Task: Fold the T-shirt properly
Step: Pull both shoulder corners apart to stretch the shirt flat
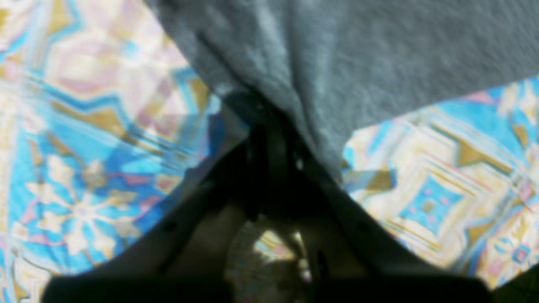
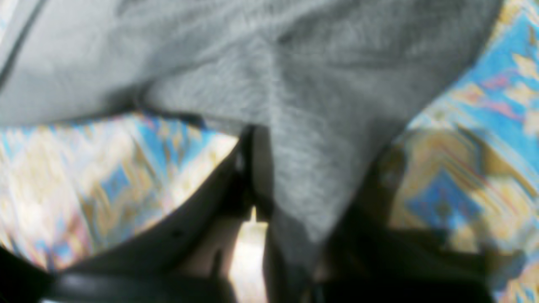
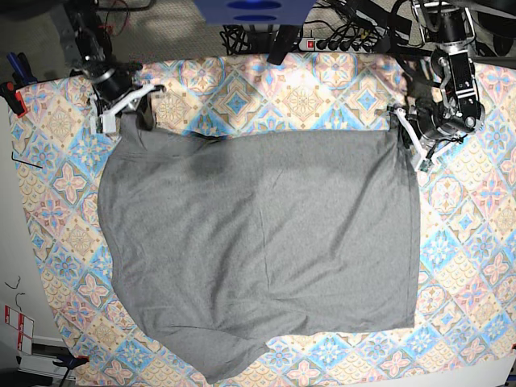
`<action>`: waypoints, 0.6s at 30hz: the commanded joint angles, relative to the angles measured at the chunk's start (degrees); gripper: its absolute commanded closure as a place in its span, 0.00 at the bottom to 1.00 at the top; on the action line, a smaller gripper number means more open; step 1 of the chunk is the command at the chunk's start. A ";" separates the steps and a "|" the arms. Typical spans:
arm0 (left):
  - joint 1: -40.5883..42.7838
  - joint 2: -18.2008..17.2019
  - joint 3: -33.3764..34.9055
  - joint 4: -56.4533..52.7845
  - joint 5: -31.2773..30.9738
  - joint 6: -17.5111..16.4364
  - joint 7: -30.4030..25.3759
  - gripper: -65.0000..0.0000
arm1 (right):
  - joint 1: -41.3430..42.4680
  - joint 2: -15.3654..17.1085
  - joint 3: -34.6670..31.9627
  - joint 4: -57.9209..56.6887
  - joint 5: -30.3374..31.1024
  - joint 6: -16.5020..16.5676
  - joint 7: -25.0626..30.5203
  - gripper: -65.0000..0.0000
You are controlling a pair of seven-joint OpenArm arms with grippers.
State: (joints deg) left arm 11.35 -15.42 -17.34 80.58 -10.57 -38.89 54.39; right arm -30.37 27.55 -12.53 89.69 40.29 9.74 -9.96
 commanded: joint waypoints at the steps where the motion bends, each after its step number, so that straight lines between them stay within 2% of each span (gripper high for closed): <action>1: 1.35 0.17 0.24 0.00 0.41 -1.11 3.15 1.00 | -0.88 0.45 0.97 1.69 -0.34 0.59 1.12 0.99; 6: 4.51 0.34 0.16 0.08 0.41 -1.11 2.80 1.00 | -5.54 0.36 2.03 2.49 -2.18 0.59 2.09 0.99; 11: 7.15 0.08 0.07 0.08 0.33 -1.11 2.71 1.00 | -10.90 0.54 2.21 1.96 -1.74 0.50 12.73 0.99; 18: 11.72 -1.42 -3.71 0.08 0.59 -1.11 -1.34 1.00 | -16.00 0.36 5.81 2.05 -2.18 0.42 16.86 0.99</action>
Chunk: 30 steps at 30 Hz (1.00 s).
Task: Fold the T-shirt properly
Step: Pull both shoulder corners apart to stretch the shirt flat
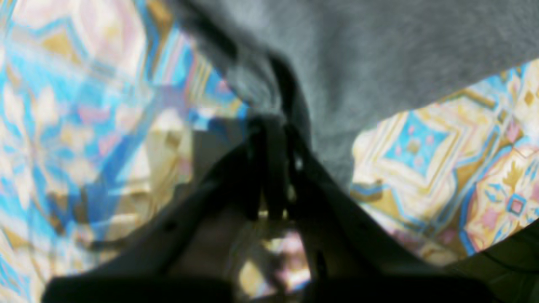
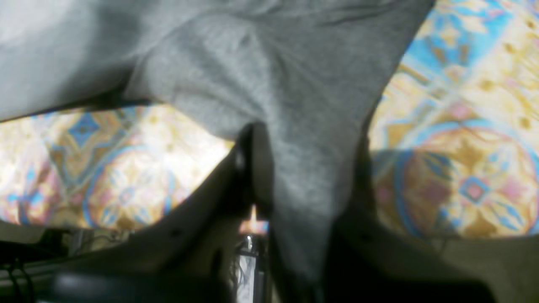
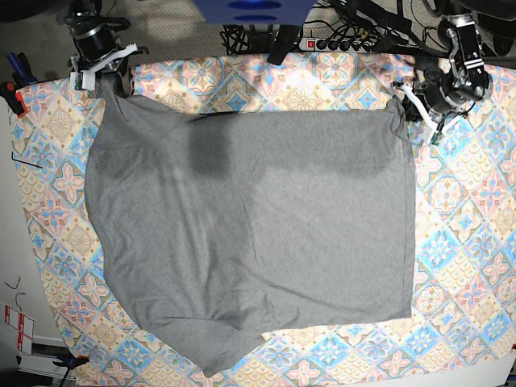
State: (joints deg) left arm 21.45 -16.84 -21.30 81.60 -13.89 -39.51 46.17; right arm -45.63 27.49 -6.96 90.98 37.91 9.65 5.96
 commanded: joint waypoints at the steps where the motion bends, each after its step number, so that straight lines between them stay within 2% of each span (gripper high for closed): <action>1: 2.33 -0.08 -0.55 -0.94 3.91 -0.49 6.79 1.00 | -1.71 0.43 0.24 0.76 0.20 0.50 2.53 0.99; 7: 6.46 -0.79 -2.66 -0.94 4.26 -0.49 4.07 1.00 | -7.69 0.43 0.15 0.67 0.20 0.50 13.96 0.99; 9: 7.16 -0.96 -4.24 -0.94 4.26 -0.49 3.81 1.00 | -8.57 0.43 0.06 0.58 0.20 0.50 15.19 0.99; 15: 5.05 -0.52 -6.70 -0.94 3.82 -0.49 4.51 1.00 | -8.57 0.51 0.06 0.05 0.20 0.50 15.19 0.99; 19: 2.06 0.71 -6.70 0.46 4.35 -0.49 9.08 1.00 | -8.40 0.69 -0.82 0.05 0.29 0.50 14.75 0.99; 25: 1.98 3.61 -6.61 16.99 4.35 -0.49 17.61 1.00 | -4.09 0.87 -2.84 -1.53 0.20 0.50 7.27 0.99; 30: 1.89 3.61 -5.47 26.57 3.82 -0.49 25.26 1.00 | -1.10 0.87 -6.45 -2.50 0.20 0.50 6.66 0.99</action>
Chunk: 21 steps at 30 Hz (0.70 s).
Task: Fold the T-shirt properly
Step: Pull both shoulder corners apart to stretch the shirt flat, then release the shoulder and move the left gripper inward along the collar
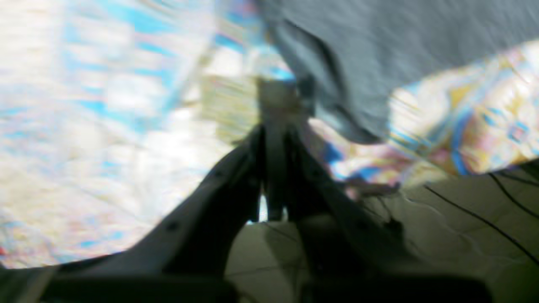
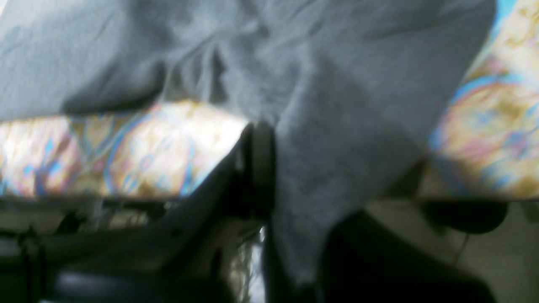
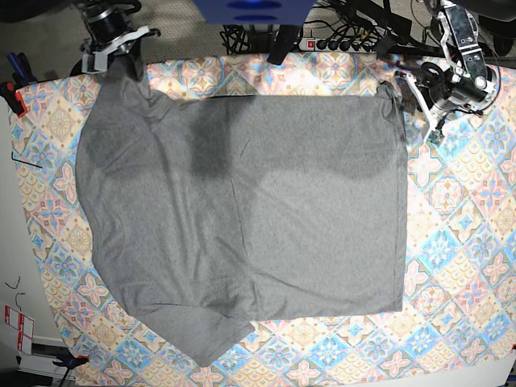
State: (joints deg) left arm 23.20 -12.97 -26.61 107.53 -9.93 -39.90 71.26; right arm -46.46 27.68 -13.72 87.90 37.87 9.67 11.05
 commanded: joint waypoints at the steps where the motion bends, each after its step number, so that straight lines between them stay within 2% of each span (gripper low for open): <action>1: 0.05 -0.17 -0.25 0.74 -0.22 -0.10 1.13 1.00 | 0.17 0.67 -0.13 0.32 0.24 0.48 1.57 0.99; 3: -0.48 -0.17 -1.13 0.74 -0.22 -0.10 1.92 1.00 | 0.26 0.67 -0.57 -0.29 0.24 0.48 1.57 0.99; 8: -1.00 3.08 -5.26 0.74 -0.13 -0.10 1.92 1.00 | 0.79 0.67 -0.57 -1.79 0.24 0.48 1.57 0.99; 14: -1.97 3.87 -5.26 0.74 -0.31 -0.10 1.92 0.81 | 2.46 0.67 -0.57 -2.75 0.15 0.48 -2.83 0.99; 17: -2.32 4.31 -5.35 0.83 -0.31 -0.10 1.92 0.72 | 2.63 0.58 -0.57 -2.67 -3.19 0.48 -3.18 0.99; 21: -3.64 4.58 -5.26 1.71 -0.22 -0.10 1.92 0.70 | 2.63 0.32 -0.57 -2.58 -7.41 0.48 -3.36 0.98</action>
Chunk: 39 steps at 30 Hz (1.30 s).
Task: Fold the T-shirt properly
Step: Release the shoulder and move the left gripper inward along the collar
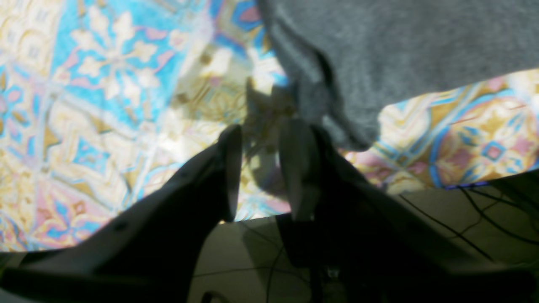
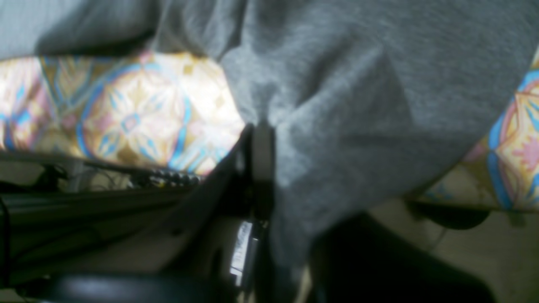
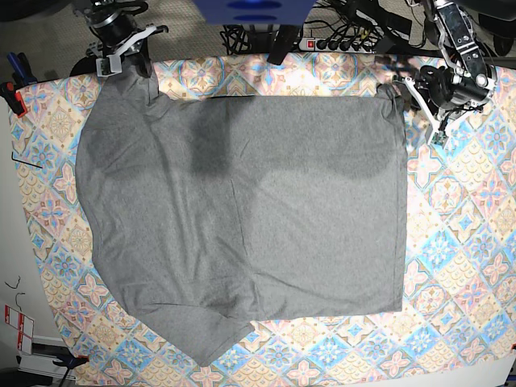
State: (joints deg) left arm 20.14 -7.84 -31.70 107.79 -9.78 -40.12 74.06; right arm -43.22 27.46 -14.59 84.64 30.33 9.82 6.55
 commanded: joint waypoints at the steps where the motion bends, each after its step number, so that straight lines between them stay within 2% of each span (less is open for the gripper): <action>1: -0.76 -0.56 -0.08 1.97 -0.46 0.12 -0.96 0.72 | -0.60 0.45 0.30 0.68 -0.22 0.33 1.15 0.98; 7: -4.36 -0.82 1.77 4.52 0.33 0.12 -1.05 1.00 | -0.60 0.45 0.57 0.59 -0.39 0.33 1.15 0.98; 11: -6.12 -0.74 4.76 3.90 0.68 0.12 -1.05 1.00 | -0.60 0.45 0.74 0.59 -0.48 0.33 1.23 0.98; 14: -6.47 -0.56 6.78 3.90 3.76 0.12 -0.96 1.00 | -0.60 0.45 0.74 0.59 -0.48 0.33 1.32 0.98; 19: -6.56 3.66 6.87 4.17 10.09 0.12 -1.23 1.00 | -0.60 0.45 0.74 0.59 -0.48 0.33 1.41 0.98; 24: -6.65 3.66 7.66 3.90 8.59 0.12 -4.74 1.00 | -0.60 0.45 0.74 0.59 -0.57 0.33 1.41 0.98; 30: -6.56 6.56 7.84 4.26 8.51 0.12 -6.50 1.00 | -0.60 0.45 0.83 0.77 -0.57 0.33 1.41 0.98; 32: -6.21 8.67 7.66 4.34 8.59 0.12 -12.48 1.00 | -0.60 0.45 0.83 0.77 -0.57 0.33 1.41 0.98; 33: -5.33 9.99 7.22 4.34 8.95 0.12 -18.19 1.00 | -0.60 0.45 0.83 0.77 -0.57 0.33 1.41 0.98; 35: -1.90 12.63 5.37 4.17 8.51 0.12 -32.26 1.00 | -0.60 0.45 0.83 0.77 -0.57 0.33 1.41 0.98; 37: 0.56 14.82 4.85 3.64 9.30 0.12 -48.96 1.00 | -0.60 0.45 0.83 0.77 -0.57 0.33 1.50 0.98; 39: 1.79 16.06 4.93 1.00 9.21 0.12 -61.71 1.00 | -0.60 0.45 0.83 0.77 -0.57 0.33 1.50 0.98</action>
State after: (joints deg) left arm 22.85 8.29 -26.83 107.68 0.16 -40.21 12.71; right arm -43.24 27.29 -14.09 84.71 29.74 9.87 6.76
